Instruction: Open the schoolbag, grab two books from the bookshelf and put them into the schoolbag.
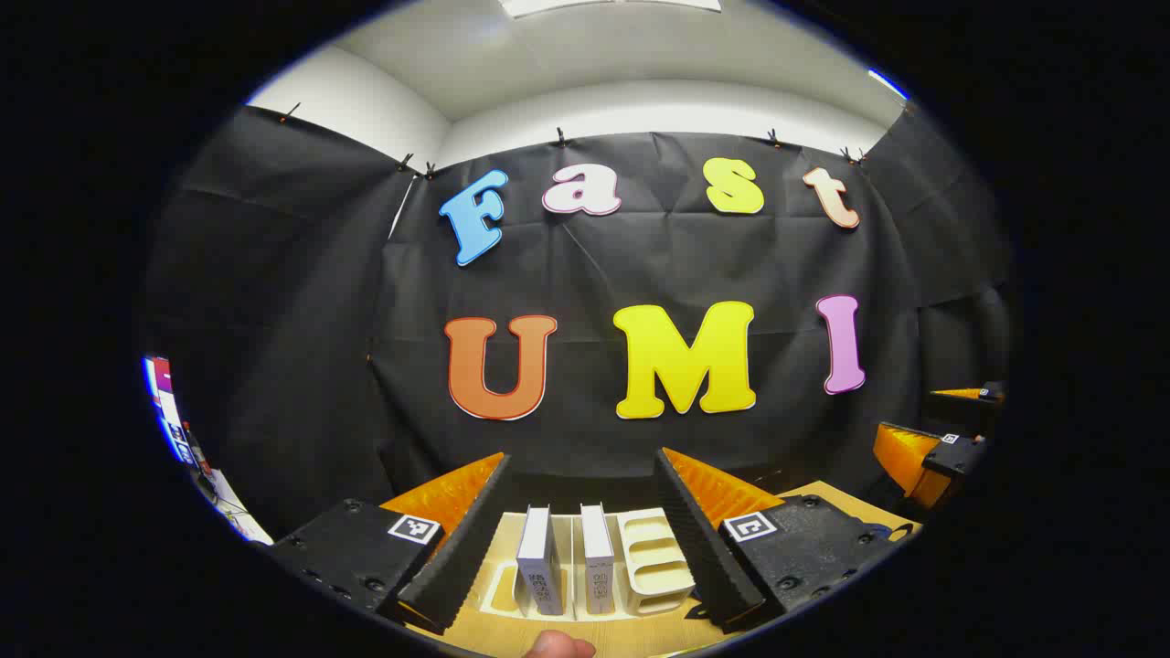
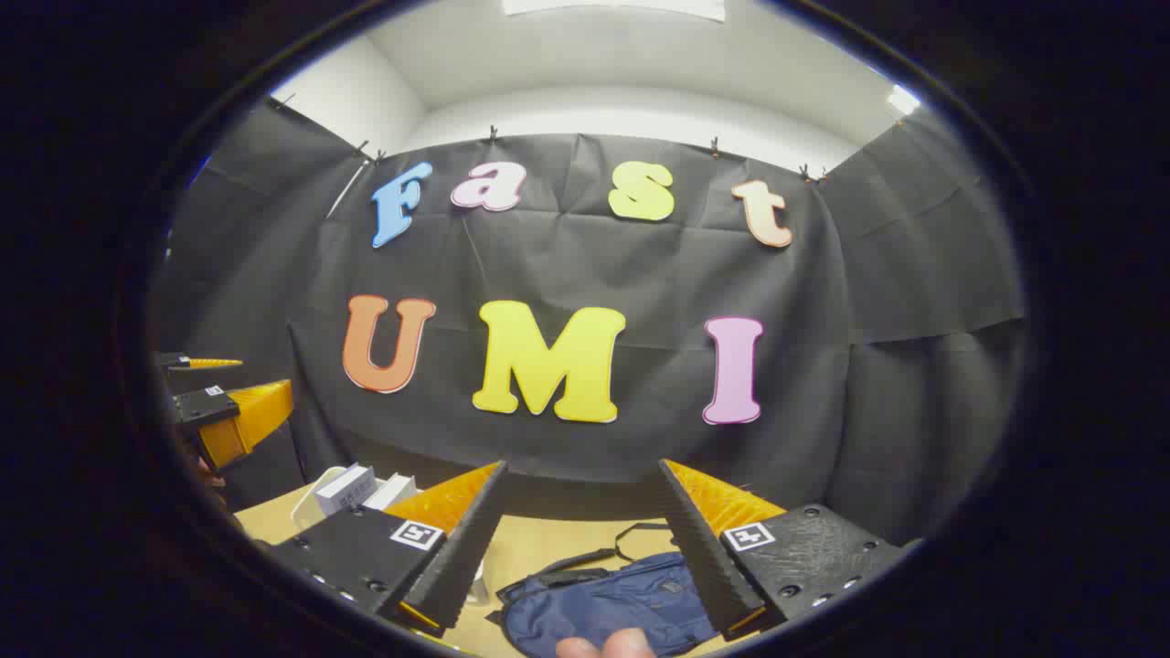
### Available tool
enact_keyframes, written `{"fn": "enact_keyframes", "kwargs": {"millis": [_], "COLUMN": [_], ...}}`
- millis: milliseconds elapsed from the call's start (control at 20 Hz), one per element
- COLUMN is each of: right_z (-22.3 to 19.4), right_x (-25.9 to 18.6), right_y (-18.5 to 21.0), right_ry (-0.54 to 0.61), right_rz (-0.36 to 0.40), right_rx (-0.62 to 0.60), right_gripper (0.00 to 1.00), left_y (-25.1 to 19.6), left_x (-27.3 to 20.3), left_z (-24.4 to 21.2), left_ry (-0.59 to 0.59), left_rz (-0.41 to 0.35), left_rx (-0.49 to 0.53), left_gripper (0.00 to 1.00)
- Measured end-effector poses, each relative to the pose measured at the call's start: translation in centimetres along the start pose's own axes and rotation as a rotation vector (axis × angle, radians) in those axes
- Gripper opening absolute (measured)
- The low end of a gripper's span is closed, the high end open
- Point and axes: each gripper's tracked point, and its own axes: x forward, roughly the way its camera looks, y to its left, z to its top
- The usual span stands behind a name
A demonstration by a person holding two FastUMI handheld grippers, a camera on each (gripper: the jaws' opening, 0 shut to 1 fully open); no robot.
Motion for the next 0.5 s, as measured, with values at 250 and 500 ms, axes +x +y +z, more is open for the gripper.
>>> {"fn": "enact_keyframes", "kwargs": {"millis": [250,500], "right_z": [0.2,0.0], "right_x": [0.2,0.2], "right_y": [1.2,1.7], "right_ry": [-0.008,-0.005], "right_rz": [0.033,0.048], "right_rx": [-0.001,0.0], "right_gripper": [0.97,0.97], "left_y": [0.1,-0.2], "left_x": [0.2,-0.2], "left_z": [0.3,0.2], "left_ry": [-0.007,0.008], "left_rz": [0.004,0.014], "left_rx": [0.008,0.002], "left_gripper": [0.96,0.96]}}
